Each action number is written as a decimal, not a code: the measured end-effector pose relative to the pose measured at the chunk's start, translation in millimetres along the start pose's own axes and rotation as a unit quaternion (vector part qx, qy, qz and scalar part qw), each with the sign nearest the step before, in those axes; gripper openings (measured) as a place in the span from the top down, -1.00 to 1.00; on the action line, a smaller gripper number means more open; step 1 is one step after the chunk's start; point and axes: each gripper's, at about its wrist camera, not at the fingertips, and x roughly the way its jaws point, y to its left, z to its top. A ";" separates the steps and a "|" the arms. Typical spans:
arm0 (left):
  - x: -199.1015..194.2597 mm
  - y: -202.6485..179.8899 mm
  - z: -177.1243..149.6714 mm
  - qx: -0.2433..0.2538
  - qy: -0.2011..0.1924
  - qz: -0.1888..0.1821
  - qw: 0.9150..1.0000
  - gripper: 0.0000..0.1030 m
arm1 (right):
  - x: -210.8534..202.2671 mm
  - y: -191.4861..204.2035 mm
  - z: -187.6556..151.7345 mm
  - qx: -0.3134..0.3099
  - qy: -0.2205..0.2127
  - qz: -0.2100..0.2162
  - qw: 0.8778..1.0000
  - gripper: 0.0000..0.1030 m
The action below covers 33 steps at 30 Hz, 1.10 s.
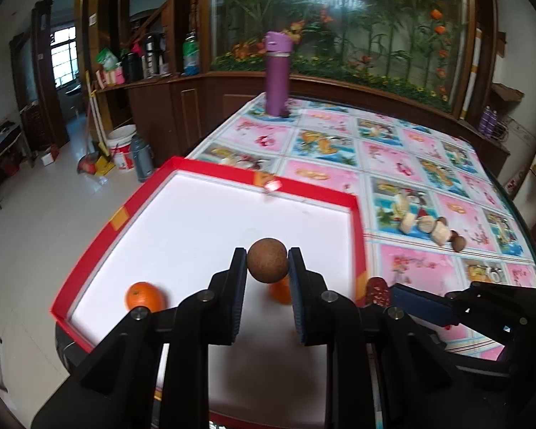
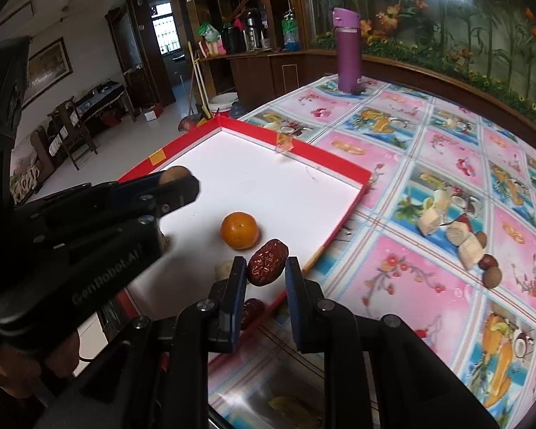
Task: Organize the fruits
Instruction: 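Carry the date and brown ball into the tray and open both grippers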
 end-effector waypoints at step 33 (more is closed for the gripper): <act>15.6 41.2 -28.6 0.012 0.053 0.055 0.997 0.07 | 25.2 36.7 -15.4 -0.028 0.042 0.035 0.998 0.60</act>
